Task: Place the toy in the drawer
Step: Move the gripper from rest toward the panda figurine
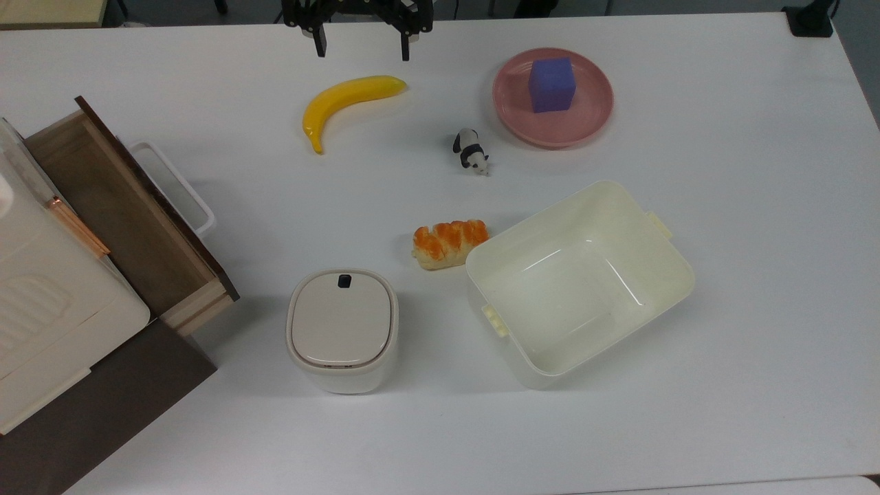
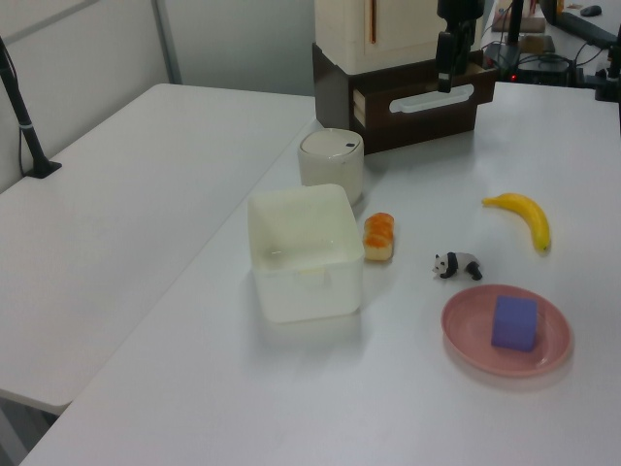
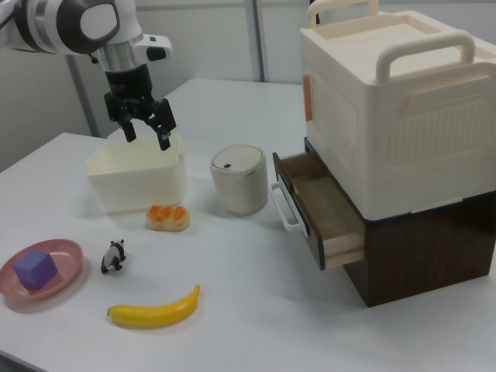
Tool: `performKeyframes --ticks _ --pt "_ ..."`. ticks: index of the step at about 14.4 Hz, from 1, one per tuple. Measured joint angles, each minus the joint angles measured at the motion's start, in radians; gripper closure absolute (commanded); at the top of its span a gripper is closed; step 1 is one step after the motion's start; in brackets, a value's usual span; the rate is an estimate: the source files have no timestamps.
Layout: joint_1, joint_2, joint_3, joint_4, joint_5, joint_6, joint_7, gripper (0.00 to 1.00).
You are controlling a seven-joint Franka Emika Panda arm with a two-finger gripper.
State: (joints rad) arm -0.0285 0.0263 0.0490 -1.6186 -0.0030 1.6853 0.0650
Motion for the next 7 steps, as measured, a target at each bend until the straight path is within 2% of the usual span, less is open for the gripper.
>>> performKeyframes --ticks 7 --pt "-0.017 0.002 -0.006 0.000 0.000 -0.034 -0.015 0.00"
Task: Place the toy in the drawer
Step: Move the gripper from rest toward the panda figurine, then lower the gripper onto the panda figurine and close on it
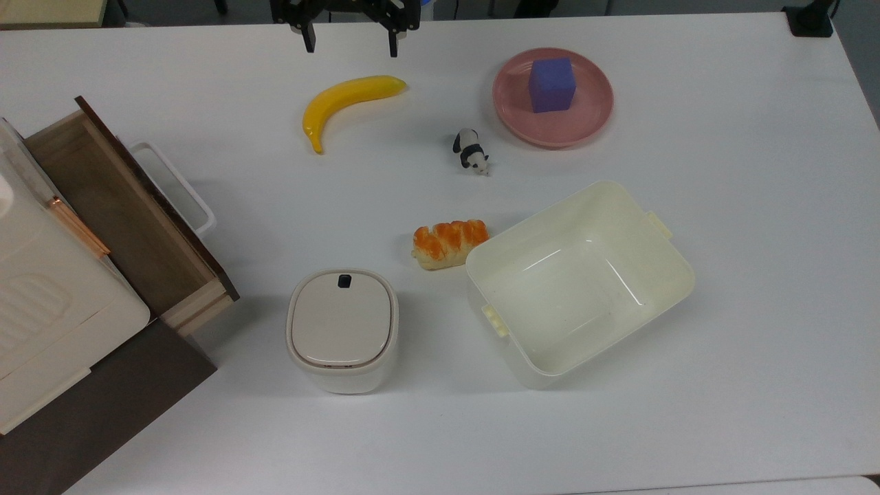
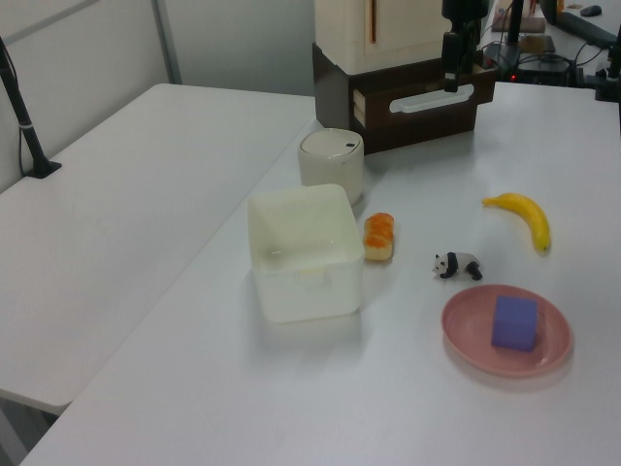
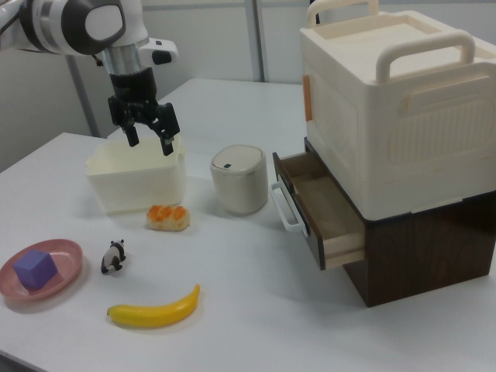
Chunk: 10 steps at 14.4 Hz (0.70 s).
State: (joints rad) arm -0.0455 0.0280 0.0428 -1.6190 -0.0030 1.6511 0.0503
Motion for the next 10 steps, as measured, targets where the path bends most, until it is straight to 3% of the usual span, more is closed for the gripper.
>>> performKeyframes --ticks 7,10 --pt "0.013 0.008 0.007 -0.008 0.001 0.000 0.000 0.00" --pt "0.058 0.020 0.012 -0.027 0.001 0.000 -0.001 0.00"
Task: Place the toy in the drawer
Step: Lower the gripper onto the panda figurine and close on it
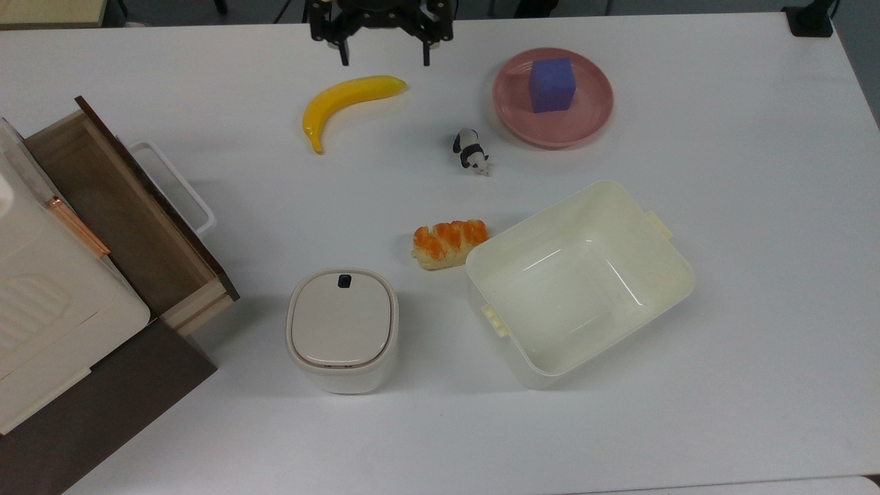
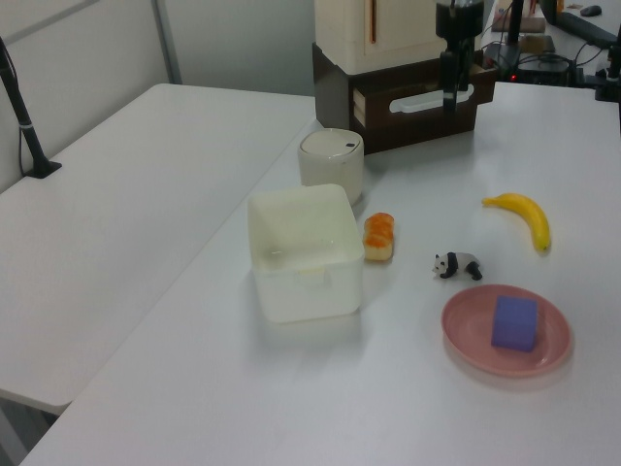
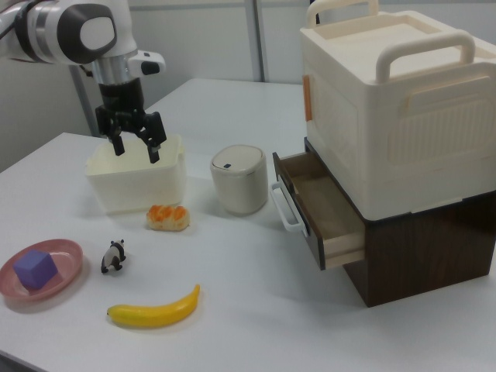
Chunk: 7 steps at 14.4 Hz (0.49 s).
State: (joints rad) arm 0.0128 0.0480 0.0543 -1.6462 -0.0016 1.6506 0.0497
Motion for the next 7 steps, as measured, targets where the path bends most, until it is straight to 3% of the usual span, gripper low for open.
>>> performKeyframes --ticks 7 --pt "0.107 0.055 0.002 -0.070 0.015 0.014 0.000 0.00"
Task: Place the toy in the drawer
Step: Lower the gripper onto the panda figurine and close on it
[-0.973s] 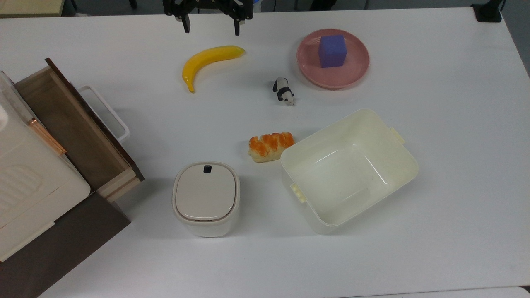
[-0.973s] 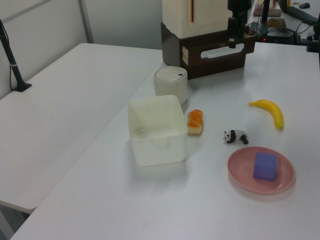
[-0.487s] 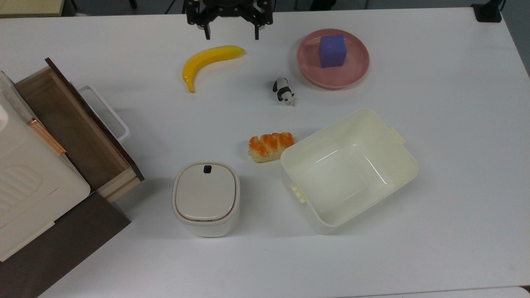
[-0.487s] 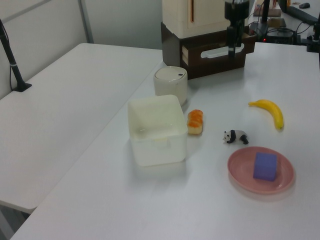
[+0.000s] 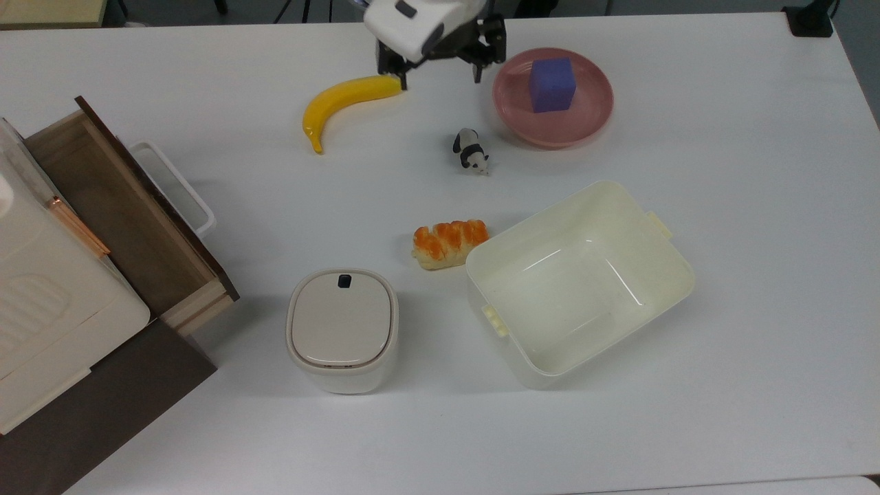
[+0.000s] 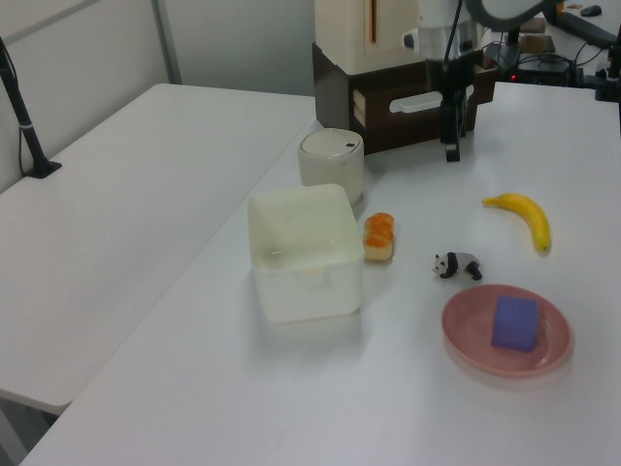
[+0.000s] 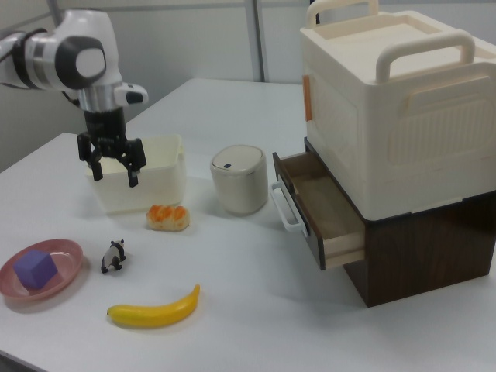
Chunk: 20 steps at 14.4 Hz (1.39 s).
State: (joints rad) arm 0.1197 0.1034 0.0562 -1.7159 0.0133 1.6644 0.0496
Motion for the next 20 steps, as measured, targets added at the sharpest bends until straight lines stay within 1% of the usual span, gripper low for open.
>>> performKeyframes --ticks 1,3,6,8,10,13,14,17,18,20 --pt "0.006 0.026 0.000 -0.009 0.027 0.037 0.000 0.00" --pt "0.021 0.068 0.000 -0.026 0.038 0.099 -0.001 0.00" --pt "0.060 0.112 0.000 -0.060 0.033 0.138 -0.003 0.00" --pt "0.087 0.134 0.000 -0.086 0.001 0.139 -0.006 0.00" --pt "0.108 0.170 0.000 -0.109 -0.032 0.140 -0.011 0.13" --pt "0.119 0.226 0.000 -0.112 -0.064 0.157 -0.035 0.35" --pt "0.124 0.241 0.000 -0.112 -0.071 0.166 -0.040 0.51" --pt "0.134 0.274 0.000 -0.112 -0.098 0.174 -0.041 0.84" --pt "0.137 0.278 0.000 -0.112 -0.101 0.174 -0.042 0.90" --pt "0.140 0.275 0.000 -0.105 -0.103 0.174 -0.042 0.92"
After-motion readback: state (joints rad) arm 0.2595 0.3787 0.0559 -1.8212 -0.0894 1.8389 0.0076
